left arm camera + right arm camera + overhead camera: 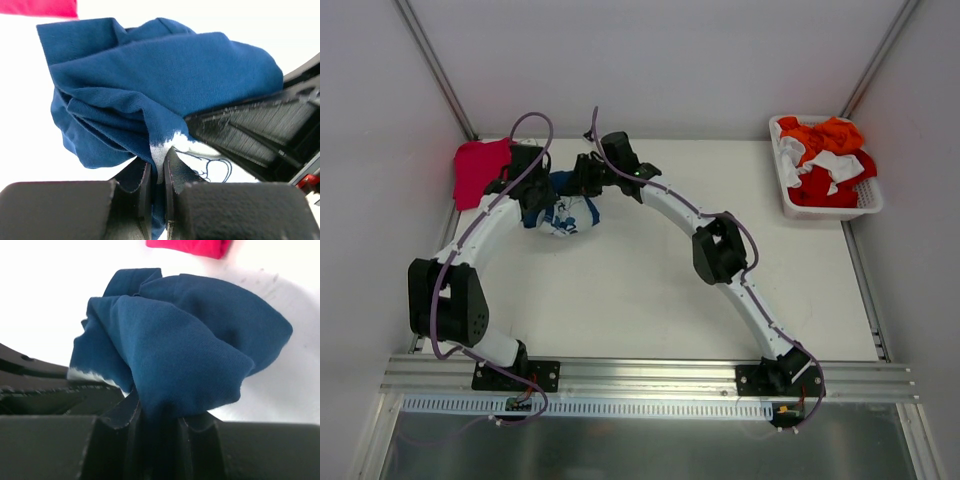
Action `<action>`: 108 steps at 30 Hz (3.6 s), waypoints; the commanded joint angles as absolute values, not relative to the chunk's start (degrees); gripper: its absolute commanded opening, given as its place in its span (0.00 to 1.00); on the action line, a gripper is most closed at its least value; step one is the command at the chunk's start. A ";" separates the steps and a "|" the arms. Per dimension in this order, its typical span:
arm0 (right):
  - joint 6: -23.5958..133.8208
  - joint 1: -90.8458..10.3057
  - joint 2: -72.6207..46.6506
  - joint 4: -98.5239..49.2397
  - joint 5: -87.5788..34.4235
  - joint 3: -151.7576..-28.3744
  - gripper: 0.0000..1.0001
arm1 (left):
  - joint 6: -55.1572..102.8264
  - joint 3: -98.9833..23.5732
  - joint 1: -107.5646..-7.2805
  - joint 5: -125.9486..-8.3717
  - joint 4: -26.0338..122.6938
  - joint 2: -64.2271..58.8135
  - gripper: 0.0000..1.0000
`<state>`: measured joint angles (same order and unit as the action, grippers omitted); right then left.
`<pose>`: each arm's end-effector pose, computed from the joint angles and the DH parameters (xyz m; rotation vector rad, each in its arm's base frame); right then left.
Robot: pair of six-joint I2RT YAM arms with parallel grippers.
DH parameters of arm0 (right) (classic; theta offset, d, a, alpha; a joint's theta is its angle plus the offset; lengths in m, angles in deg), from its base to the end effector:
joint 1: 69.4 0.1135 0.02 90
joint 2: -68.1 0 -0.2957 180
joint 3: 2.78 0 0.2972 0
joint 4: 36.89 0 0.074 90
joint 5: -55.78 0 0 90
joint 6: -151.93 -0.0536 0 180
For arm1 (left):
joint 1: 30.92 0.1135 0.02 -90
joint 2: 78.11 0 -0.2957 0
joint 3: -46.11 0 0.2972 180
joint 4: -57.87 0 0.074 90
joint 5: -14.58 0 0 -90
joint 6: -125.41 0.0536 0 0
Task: Fold and stack the t-shirts
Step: Put the neatly folded tshirt into the corner of the board with both arms
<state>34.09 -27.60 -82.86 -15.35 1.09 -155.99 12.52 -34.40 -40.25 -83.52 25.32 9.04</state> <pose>0.4912 0.4808 0.2298 -0.7091 1.9798 1.3670 0.3949 -0.0572 0.2942 -0.3407 2.2247 -0.1434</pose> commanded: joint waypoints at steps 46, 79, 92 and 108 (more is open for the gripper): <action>53.14 -12.63 -12.44 -9.43 -23.05 -80.79 0.99 | 11.32 -18.17 -55.80 -78.35 19.86 -36.90 0.99; 51.74 6.19 -0.82 -11.18 -52.76 -67.96 0.99 | 7.02 -9.66 -55.80 -74.54 14.15 -50.69 0.99; 49.54 6.19 -11.95 -11.00 -53.81 -74.71 0.99 | 10.45 -12.38 -55.80 -79.46 13.88 -39.55 0.99; 51.29 1.54 -20.15 -15.65 -42.34 -80.35 0.99 | 13.97 -17.56 -55.80 -82.37 13.09 -35.23 0.99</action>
